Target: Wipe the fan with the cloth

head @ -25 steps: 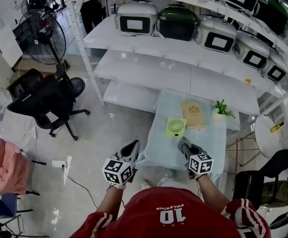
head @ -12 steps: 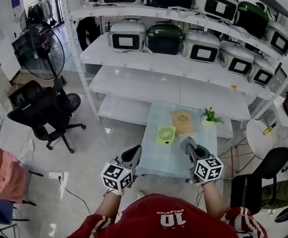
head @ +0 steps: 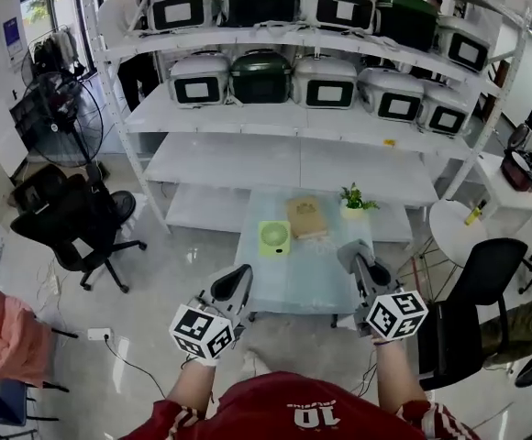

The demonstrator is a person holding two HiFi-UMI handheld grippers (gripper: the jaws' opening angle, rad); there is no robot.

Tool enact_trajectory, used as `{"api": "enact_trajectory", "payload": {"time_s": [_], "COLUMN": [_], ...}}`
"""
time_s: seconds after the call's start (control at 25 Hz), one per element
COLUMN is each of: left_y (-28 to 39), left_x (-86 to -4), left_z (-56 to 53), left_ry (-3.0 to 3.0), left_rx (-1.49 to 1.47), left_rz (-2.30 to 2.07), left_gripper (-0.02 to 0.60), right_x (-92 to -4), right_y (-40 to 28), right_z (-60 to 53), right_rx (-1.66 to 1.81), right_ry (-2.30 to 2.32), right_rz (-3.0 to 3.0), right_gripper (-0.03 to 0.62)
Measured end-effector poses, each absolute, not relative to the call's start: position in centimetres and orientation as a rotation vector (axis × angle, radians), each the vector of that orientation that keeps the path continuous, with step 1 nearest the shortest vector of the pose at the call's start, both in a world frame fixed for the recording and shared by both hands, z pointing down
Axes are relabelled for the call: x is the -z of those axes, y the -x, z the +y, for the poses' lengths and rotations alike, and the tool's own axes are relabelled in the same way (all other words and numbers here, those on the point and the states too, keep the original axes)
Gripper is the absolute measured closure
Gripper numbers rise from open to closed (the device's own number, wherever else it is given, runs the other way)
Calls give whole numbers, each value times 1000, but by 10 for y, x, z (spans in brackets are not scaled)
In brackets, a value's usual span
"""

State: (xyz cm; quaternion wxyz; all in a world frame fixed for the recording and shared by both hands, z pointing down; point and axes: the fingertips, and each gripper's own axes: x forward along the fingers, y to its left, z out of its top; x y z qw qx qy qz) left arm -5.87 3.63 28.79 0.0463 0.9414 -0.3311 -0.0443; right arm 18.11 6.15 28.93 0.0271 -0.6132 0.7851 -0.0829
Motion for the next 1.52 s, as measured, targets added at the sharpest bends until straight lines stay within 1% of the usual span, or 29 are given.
{"api": "enact_trajectory", "payload": {"time_s": [0.16, 0.32, 0.68, 1.08, 1.52], "left_y": [34, 18, 28, 48, 46], "left_x": [-264, -252, -255, -262, -262], "left_z": [80, 123, 188, 223, 236], "left_ry": [-2925, -2979, -2956, -2944, -2959], "left_rx": [172, 179, 182, 150, 144], "left_rz": [-969, -945, -1001, -1071, -1041], "left_gripper": [581, 581, 581, 583, 581], "right_x": [-264, -252, -248, -246, -243], "right_y": [-201, -205, -184, -177, -177], "right_z": [111, 156, 225, 257, 274], "right_rx": [202, 173, 151, 112, 57], "right_ry": [1894, 1875, 1818, 1837, 1893], "right_rz": [2353, 2323, 2342, 2348, 2332], "right_gripper": [568, 568, 568, 569, 574]}}
